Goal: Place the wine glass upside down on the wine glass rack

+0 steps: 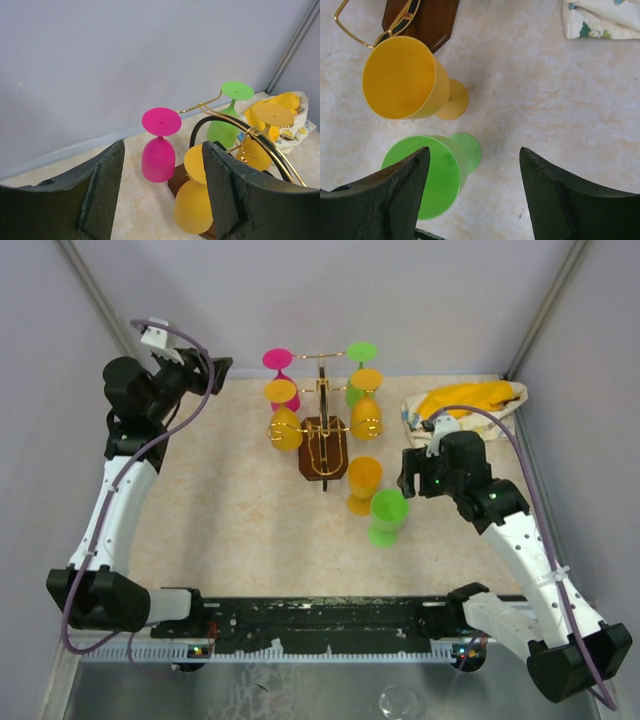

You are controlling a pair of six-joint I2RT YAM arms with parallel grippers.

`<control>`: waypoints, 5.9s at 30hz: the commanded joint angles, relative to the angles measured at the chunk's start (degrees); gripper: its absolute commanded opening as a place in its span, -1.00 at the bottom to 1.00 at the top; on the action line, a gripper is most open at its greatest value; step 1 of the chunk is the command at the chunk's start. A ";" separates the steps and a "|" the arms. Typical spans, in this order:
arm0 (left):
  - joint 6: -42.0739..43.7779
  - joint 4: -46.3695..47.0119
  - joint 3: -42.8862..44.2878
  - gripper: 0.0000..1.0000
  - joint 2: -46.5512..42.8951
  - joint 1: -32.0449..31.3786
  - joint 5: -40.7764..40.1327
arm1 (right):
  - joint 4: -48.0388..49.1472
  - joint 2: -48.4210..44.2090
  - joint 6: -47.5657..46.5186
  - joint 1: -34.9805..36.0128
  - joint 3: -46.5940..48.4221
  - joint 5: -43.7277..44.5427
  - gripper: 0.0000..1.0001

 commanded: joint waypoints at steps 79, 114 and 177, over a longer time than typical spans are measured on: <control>-51.33 10.37 2.28 0.72 2.29 -4.33 -12.81 | 71.48 21.41 -37.35 8.57 21.62 9.81 -1.00; -71.45 21.66 -2.19 0.63 4.14 -14.76 -19.77 | 92.54 32.54 -33.81 21.66 18.19 -3.07 -1.00; -41.59 25.27 6.05 -1.00 4.88 -10.08 -14.99 | 88.16 26.32 -36.21 21.94 10.13 -4.52 -0.11</control>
